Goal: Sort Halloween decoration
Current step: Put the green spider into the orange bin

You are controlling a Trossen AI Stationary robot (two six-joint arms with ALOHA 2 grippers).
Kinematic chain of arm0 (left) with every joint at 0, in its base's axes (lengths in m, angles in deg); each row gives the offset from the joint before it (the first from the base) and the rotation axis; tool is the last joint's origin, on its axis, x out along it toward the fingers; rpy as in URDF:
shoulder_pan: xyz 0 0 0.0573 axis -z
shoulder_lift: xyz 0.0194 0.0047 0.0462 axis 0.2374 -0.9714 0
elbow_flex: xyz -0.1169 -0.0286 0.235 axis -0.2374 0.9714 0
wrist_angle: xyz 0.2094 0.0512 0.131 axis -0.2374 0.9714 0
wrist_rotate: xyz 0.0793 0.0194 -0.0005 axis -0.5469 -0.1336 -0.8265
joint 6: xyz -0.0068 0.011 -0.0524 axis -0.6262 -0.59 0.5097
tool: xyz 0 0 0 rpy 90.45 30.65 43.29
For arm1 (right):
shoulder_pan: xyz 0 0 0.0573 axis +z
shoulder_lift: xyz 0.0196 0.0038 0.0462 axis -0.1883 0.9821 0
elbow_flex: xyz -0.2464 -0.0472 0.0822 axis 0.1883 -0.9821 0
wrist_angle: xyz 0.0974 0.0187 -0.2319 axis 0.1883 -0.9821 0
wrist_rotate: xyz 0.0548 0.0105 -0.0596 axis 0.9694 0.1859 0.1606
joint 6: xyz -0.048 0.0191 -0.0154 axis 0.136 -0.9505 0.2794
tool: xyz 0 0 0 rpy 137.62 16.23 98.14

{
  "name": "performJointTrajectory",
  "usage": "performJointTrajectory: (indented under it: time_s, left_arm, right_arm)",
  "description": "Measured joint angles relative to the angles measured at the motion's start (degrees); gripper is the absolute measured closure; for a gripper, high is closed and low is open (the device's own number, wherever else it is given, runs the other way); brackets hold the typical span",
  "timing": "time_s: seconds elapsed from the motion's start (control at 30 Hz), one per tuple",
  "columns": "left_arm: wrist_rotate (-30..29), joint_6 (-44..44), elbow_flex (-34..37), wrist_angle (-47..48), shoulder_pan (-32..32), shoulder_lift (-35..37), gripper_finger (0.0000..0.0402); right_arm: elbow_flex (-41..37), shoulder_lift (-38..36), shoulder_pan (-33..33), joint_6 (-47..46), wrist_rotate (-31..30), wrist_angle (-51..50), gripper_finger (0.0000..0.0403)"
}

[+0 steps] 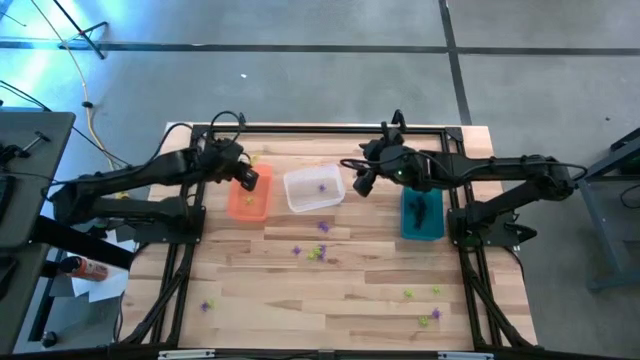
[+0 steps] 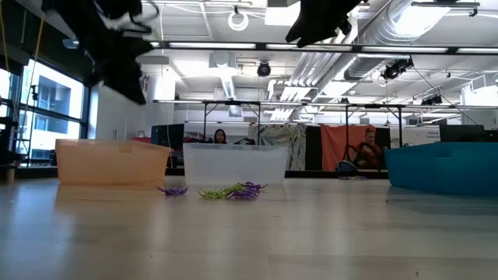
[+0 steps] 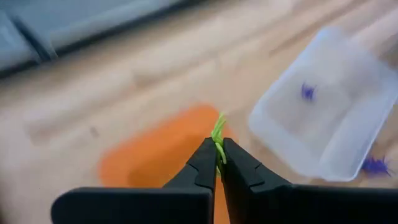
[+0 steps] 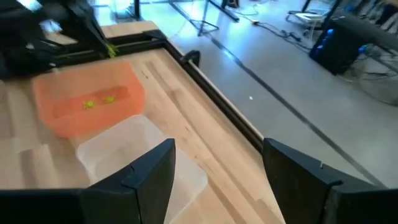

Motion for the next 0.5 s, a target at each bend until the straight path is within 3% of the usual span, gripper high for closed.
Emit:
performJointTrajectory:
  time_s: [0.07,0.3,0.5]
  left_arm:
    - [5.0,0.0,1.1,-0.5,-3.4,-2.5,0.0401]
    - [13.1,-2.4,1.1,-1.1,-8.6,-13.8,0.0401]
    - [12.7,-3.1,1.2,0.7,-8.5,-21.6,0.0401]
  right_arm:
    - [0.0,0.1,-0.3,-0.2,0.8,0.0,0.0166]
    - [0.0,0.1,-0.4,-1.1,0.8,0.1,0.0166]
    - [0.0,0.1,-0.4,-5.4,0.9,0.0,0.0166]
